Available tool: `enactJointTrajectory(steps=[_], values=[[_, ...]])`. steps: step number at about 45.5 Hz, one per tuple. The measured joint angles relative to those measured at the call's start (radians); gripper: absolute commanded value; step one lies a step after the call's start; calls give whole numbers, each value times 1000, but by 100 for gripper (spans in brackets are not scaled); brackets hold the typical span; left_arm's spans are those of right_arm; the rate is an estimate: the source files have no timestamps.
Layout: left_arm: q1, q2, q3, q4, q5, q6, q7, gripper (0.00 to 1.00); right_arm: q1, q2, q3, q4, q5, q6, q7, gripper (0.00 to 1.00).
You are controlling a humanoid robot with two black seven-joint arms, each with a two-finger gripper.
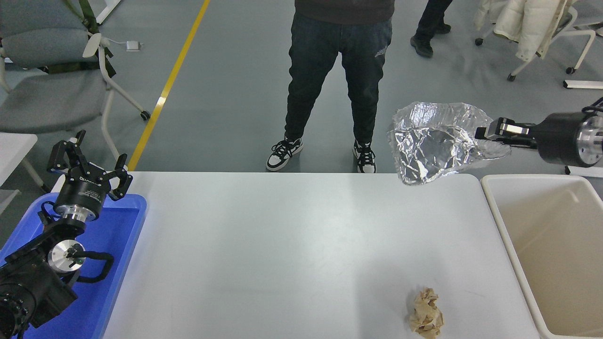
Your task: Clean the table surface
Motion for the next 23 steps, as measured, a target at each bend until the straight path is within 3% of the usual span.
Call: enactJointTrajectory(steps=[23], values=[[0,0,0,0,0,2,0,100,-250,-115,7,-380,46,2,189,0]])
